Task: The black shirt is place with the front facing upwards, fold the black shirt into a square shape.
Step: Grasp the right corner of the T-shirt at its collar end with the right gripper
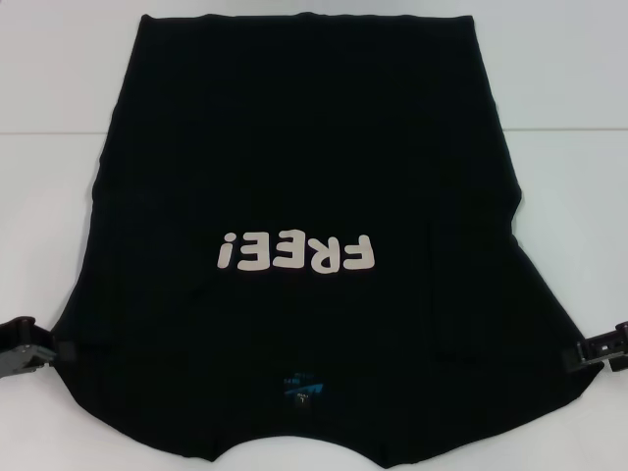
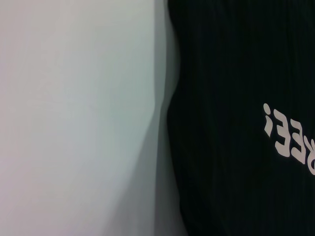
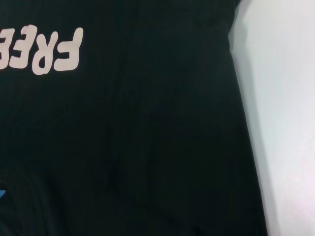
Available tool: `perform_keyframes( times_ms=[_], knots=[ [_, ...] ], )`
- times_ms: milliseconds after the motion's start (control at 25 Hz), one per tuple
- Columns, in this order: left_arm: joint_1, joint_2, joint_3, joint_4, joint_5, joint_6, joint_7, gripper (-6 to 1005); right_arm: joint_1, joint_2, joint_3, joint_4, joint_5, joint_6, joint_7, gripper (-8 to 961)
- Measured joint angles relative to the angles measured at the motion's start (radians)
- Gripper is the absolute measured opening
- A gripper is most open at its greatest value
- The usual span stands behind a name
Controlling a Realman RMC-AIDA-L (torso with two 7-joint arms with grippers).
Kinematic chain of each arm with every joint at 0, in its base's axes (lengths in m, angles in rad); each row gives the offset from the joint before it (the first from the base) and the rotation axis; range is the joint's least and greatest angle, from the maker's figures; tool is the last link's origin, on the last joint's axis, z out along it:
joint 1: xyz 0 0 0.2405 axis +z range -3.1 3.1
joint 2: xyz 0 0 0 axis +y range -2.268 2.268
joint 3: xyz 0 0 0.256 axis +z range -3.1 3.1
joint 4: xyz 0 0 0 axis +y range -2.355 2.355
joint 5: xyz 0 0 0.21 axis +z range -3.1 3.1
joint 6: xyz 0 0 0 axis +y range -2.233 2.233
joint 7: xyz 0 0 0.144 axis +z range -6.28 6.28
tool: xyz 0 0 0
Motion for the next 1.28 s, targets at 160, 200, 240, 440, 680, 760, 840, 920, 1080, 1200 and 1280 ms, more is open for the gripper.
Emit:
perform_keyframes(
  times_ms=[160, 200, 240, 440, 680, 760, 840, 920, 1080, 1200, 1280],
  knots=[
    [-0.001, 0.0, 0.0, 0.0, 0.0, 0.0, 0.0, 28, 0.002, 0.005, -0.003, 0.0, -0.001, 0.003, 0.001, 890],
    [-0.001, 0.0, 0.0, 0.0, 0.0, 0.0, 0.0, 28, 0.002, 0.006, -0.003, 0.0, -0.001, 0.003, 0.0, 890],
    [-0.001, 0.0, -0.001, 0.0, 0.0, 0.0, 0.0, 28, 0.003, 0.007, -0.003, 0.0, -0.001, 0.003, 0.0, 890],
    [-0.001, 0.0, -0.002, 0.0, 0.0, 0.0, 0.0, 27, 0.013, 0.009, -0.005, 0.018, -0.001, 0.004, -0.003, 889],
    [-0.002, 0.001, -0.002, 0.0, -0.001, -0.002, 0.0, 27, 0.02, 0.011, -0.02, 0.026, -0.001, 0.007, -0.004, 889],
    [-0.002, 0.001, -0.002, 0.0, -0.001, -0.002, 0.0, 27, 0.023, 0.012, -0.02, 0.028, -0.001, 0.007, -0.004, 888],
    [-0.004, 0.001, -0.002, 0.0, -0.002, -0.002, 0.0, 27, 0.026, 0.012, -0.02, 0.031, -0.001, 0.008, -0.004, 888],
    [-0.005, 0.002, -0.002, 0.0, -0.002, -0.002, 0.0, 27, 0.031, 0.013, -0.021, 0.036, -0.001, 0.008, -0.004, 888],
    [-0.006, 0.003, -0.002, 0.0, -0.002, -0.001, 0.0, 28, 0.036, 0.016, -0.028, 0.038, -0.001, 0.007, -0.005, 888],
    [-0.007, 0.003, -0.002, 0.0, -0.002, -0.001, -0.001, 28, 0.039, 0.018, -0.028, 0.038, 0.001, 0.007, -0.005, 887],
    [-0.007, 0.003, -0.002, 0.0, -0.001, -0.001, -0.001, 28, 0.039, 0.017, -0.025, 0.038, 0.003, 0.007, -0.006, 887]
  ],
)
